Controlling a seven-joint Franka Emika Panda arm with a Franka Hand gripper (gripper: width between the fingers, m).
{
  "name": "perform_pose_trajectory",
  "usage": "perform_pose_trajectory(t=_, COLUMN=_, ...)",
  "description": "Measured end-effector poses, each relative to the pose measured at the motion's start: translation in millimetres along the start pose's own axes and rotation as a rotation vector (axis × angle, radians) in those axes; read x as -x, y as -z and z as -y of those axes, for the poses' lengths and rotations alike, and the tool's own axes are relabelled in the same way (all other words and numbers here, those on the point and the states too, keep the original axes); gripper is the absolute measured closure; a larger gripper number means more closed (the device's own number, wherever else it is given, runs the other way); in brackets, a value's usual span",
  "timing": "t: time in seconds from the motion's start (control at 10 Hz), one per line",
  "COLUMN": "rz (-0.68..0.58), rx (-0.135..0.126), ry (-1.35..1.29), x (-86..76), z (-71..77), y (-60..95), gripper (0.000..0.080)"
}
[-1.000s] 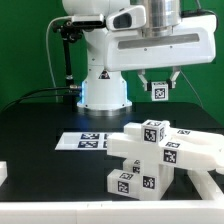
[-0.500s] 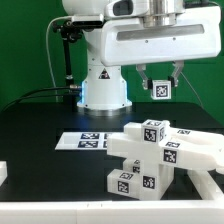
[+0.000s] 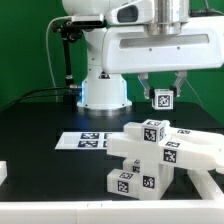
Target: Assemble chair
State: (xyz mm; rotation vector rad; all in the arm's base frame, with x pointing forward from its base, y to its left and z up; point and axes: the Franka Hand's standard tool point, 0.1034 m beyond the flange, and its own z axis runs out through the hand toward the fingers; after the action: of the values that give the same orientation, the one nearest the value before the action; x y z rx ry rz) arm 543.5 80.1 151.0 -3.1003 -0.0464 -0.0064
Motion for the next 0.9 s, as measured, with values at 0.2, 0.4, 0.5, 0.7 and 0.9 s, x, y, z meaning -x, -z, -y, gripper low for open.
perform_pose_trajectory(t=0.2, rz=0.005, rx=0.004, ry=0.000, x=5.1, z=5.6, y=-13.2, gripper=0.0515)
perform_pose_trajectory(t=0.4, rz=0.012, rx=0.005, ry=-0.008, x=7.7, z=8.8, y=-21.7, gripper=0.0515)
perform_pose_trajectory(t=0.5, rz=0.012, rx=0.005, ry=-0.008, x=7.7, z=7.7, y=-21.9, gripper=0.0515)
perform_pose_trajectory(t=0.7, rz=0.011, rx=0.007, ry=-0.006, x=7.3, z=7.8, y=-23.7, gripper=0.0515)
perform_pose_trajectory(t=0.9, rz=0.011, rx=0.009, ry=-0.007, x=7.6, z=7.0, y=-27.4, gripper=0.0515)
